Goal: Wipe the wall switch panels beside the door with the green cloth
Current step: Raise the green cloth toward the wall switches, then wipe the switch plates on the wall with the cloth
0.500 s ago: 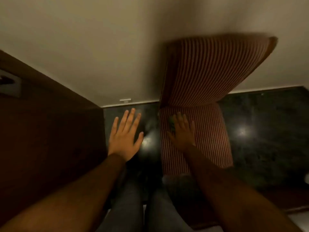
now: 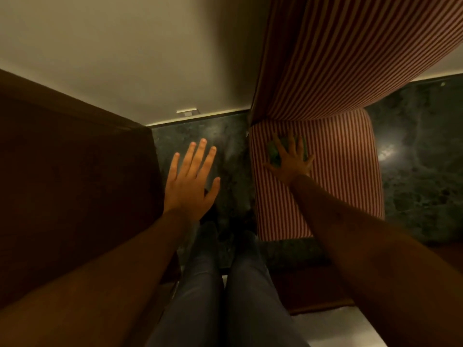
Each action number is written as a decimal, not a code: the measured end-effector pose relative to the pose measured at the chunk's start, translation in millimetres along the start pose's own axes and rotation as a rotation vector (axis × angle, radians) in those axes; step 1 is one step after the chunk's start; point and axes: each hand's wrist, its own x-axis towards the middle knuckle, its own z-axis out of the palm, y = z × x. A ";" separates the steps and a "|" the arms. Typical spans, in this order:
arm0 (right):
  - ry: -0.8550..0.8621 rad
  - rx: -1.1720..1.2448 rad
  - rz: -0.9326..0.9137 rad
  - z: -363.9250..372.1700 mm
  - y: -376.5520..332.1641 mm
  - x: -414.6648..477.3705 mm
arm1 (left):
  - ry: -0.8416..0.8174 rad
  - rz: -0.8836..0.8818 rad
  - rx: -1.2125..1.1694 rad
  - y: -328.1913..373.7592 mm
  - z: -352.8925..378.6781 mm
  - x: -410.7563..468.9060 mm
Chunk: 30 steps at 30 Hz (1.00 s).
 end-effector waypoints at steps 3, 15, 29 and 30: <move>0.050 0.049 -0.020 6.1 3.8 4.1 | 0.004 0.014 -0.001 1.5 3.6 1.5; 0.341 -0.057 -0.163 -55.8 -42.7 -77.0 | 0.232 -0.005 0.097 -10.6 -75.9 -6.8; 0.993 0.130 -0.741 -304.9 -259.1 -240.9 | 0.794 -0.254 0.083 -24.4 -373.4 46.3; 0.998 0.137 -0.759 -317.6 -268.1 -250.4 | 0.826 -0.257 0.081 -25.9 -384.5 43.6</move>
